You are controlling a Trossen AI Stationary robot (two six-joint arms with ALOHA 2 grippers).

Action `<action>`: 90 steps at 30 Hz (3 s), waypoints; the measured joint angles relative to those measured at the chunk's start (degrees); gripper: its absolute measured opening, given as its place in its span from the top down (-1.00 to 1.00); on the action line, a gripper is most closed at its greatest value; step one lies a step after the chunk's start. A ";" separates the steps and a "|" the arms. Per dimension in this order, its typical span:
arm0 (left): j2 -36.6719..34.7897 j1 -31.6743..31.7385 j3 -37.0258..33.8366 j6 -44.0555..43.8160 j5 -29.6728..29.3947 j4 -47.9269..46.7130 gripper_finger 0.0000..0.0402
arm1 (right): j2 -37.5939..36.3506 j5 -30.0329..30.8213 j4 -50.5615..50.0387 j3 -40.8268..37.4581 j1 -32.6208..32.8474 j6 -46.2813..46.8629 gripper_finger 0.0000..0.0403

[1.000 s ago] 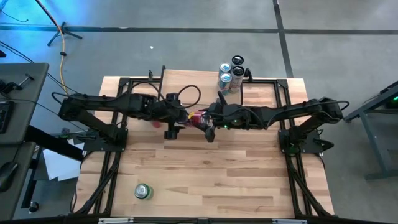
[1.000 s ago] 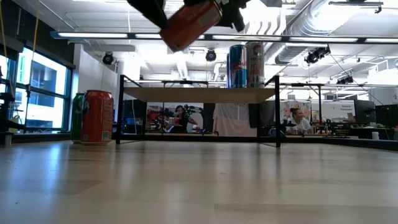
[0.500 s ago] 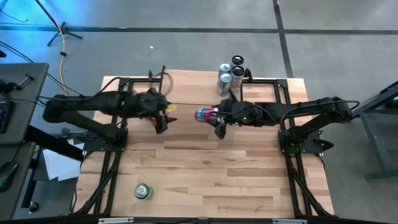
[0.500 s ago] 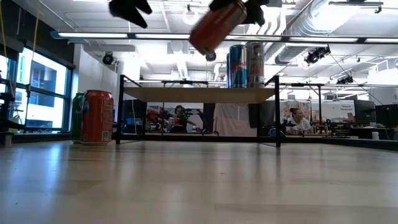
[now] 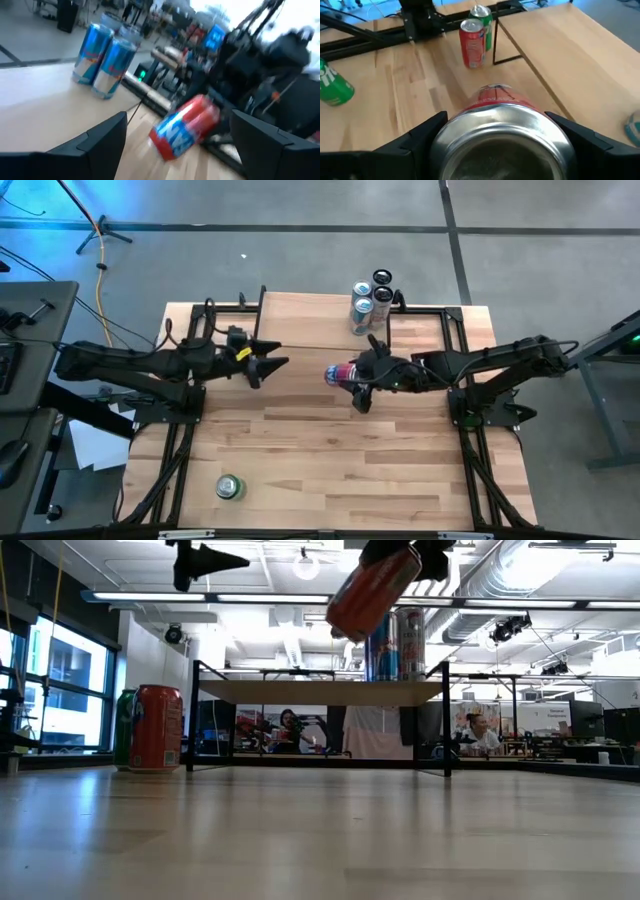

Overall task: Place canned beverage on shelf
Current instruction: Put the bottom red soda can on the shelf

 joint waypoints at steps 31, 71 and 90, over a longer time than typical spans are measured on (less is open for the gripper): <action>1.61 0.04 -0.53 -1.72 -2.22 7.79 -0.53 | -11.96 4.45 -11.78 -9.05 10.58 11.36 -0.44; 36.19 5.12 12.22 -11.60 6.45 74.03 -0.53 | 4.12 -5.30 65.28 1.13 -8.00 -19.56 -0.44; 35.73 6.45 13.94 -11.56 4.49 69.20 -0.53 | 7.71 -5.46 61.20 3.88 -8.40 -20.16 -0.44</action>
